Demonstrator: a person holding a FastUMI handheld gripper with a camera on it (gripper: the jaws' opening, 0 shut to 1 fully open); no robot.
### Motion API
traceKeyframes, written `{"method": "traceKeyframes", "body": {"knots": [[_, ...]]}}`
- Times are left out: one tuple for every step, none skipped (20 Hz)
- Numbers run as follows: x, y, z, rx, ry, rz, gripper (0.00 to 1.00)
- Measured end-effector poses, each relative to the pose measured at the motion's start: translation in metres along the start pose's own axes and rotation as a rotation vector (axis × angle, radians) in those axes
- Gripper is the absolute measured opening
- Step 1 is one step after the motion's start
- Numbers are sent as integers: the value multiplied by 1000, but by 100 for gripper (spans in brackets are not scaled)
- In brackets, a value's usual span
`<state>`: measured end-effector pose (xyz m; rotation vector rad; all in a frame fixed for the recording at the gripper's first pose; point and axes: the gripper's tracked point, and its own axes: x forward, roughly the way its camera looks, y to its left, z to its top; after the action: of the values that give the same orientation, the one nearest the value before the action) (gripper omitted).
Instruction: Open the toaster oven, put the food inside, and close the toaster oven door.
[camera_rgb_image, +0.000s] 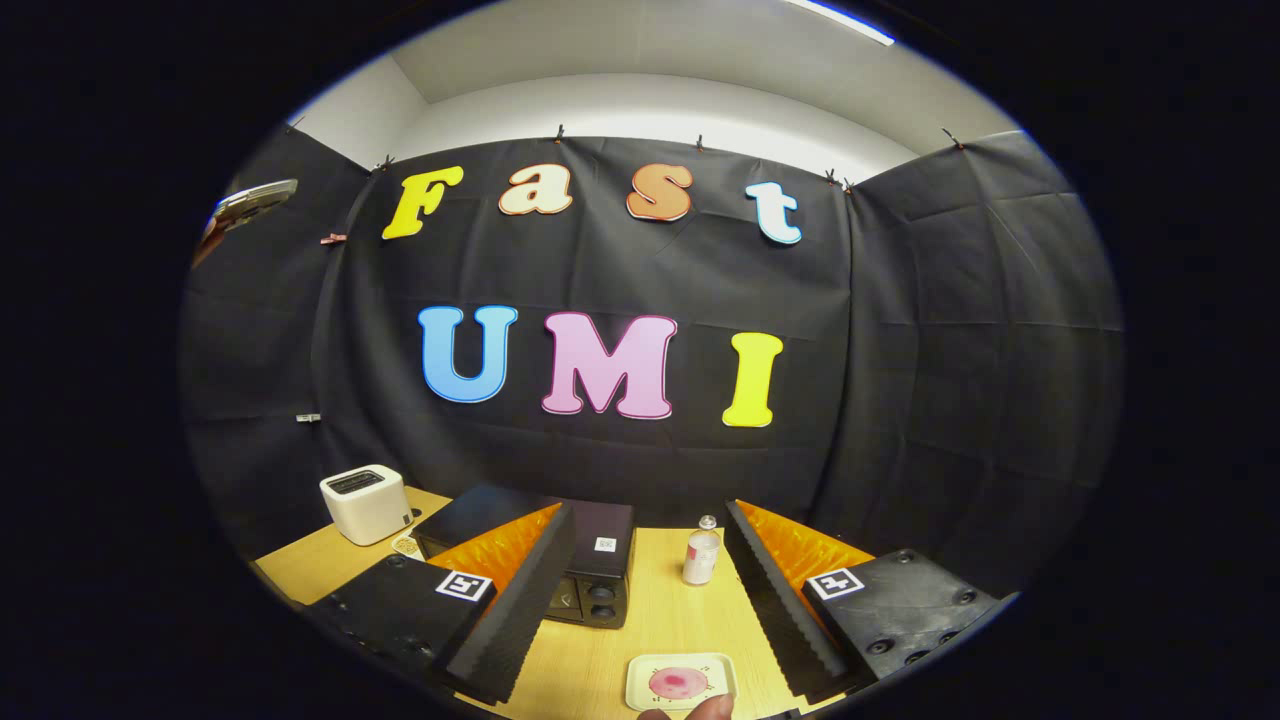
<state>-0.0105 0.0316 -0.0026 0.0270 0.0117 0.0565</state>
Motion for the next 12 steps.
{"method": "traceKeyframes", "body": {"knots": [[1,6,-1,0,3,10,98],[2,13,-4,0,6,19,98],[3,21,-7,2,10,30,98],[5,29,-9,5,16,41,98],[8,39,-13,11,21,55,98],[10,49,-15,19,26,68,98],[14,58,-19,25,30,79,98],[16,68,-22,29,34,91,98],[18,78,-26,30,39,101,98],[22,88,-30,28,42,112,98],[27,98,-33,22,47,121,98],[32,107,-37,17,51,129,98]]}}
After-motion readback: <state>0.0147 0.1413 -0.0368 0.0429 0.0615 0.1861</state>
